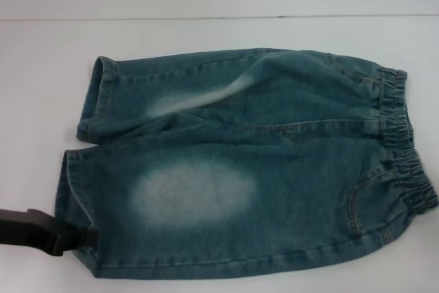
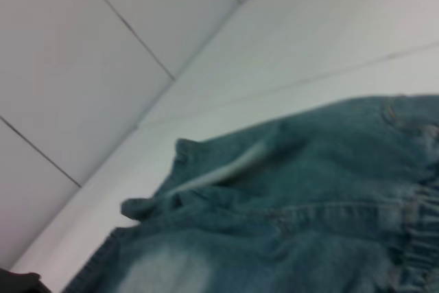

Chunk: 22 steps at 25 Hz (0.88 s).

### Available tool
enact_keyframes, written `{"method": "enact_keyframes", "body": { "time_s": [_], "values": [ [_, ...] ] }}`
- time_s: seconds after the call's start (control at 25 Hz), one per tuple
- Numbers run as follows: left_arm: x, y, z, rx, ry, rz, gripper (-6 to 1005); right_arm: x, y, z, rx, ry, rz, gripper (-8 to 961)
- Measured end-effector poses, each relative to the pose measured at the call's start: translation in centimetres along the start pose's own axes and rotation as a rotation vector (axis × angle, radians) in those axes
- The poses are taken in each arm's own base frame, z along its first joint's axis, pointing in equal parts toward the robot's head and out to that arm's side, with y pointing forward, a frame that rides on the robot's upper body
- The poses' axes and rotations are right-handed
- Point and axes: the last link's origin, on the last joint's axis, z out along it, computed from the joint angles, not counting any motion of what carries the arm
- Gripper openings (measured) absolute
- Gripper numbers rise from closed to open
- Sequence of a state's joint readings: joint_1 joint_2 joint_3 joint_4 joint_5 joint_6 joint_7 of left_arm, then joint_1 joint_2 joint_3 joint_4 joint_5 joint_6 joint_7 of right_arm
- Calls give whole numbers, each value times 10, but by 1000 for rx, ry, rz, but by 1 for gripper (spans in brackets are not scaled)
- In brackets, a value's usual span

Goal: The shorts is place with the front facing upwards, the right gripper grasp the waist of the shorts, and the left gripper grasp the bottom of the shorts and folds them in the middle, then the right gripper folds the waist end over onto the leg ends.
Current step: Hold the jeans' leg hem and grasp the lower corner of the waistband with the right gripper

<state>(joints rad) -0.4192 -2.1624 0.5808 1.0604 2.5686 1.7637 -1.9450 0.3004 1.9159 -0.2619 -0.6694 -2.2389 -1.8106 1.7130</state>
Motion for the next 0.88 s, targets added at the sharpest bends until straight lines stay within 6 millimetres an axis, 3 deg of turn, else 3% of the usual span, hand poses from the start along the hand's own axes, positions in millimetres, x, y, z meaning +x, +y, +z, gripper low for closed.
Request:
{"method": "enact_keyframes", "body": {
  "time_s": [0.48, 0.88],
  "values": [
    [1, 1, 0, 1, -5, -20, 23, -13, -8, 7, 43, 158, 148, 927],
    [17, 3, -9, 36, 6, -8, 23, -25, -8, 1, 77, 188, 187, 928]
  ]
}}
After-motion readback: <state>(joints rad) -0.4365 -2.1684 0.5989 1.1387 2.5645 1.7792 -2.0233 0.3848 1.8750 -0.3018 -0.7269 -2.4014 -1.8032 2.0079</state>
